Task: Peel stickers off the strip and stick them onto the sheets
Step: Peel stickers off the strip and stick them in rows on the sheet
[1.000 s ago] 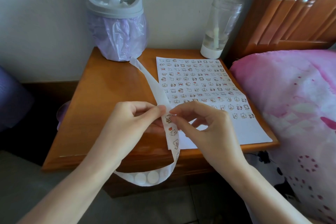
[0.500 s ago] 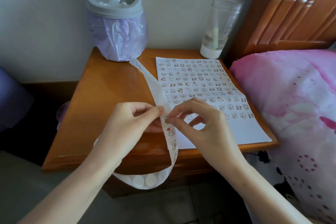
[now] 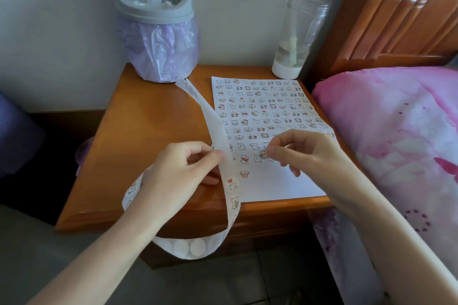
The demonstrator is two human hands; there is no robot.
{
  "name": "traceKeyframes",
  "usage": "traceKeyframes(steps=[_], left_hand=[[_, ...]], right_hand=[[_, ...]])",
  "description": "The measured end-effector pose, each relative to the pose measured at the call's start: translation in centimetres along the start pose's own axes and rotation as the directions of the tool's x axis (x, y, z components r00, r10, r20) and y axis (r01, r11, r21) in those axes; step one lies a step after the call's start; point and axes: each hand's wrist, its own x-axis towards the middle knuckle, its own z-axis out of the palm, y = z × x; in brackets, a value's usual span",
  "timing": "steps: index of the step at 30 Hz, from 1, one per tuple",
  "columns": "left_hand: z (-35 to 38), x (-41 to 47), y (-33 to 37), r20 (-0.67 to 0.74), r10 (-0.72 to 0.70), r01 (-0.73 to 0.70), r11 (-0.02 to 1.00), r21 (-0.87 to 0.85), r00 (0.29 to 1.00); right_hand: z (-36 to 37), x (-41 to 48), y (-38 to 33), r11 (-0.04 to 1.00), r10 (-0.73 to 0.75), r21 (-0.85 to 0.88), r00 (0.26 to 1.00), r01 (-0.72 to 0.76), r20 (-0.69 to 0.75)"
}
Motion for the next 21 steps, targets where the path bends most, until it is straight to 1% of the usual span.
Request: traceKeyframes(steps=[4, 9, 14, 21], left_hand=[[0.2, 0.0, 0.1, 0.005, -0.012, 0.012, 0.999, 0.034, 1.000], [0.2, 0.1, 0.1, 0.005, -0.019, 0.018, 0.998, 0.062, 1.000], [0.2, 0.1, 0.0, 0.008, -0.017, 0.016, 0.995, 0.096, 1.000], [0.2, 0.1, 0.1, 0.001, -0.012, 0.012, 0.990, 0.139, 1.000]], right_hand=[[0.3, 0.2, 0.6, 0.997, 0.039, -0.064, 0.998, -0.035, 0.054], [0.3, 0.3, 0.9, 0.997, 0.054, -0.056, 0.997, -0.051, 0.054], [0.5, 0.5, 1.2, 0.992, 0.056, -0.115, 0.997, -0.049, 0.061], [0.7, 0.7, 1.5, 0.990, 0.051, -0.135, 0.997, -0.044, 0.054]])
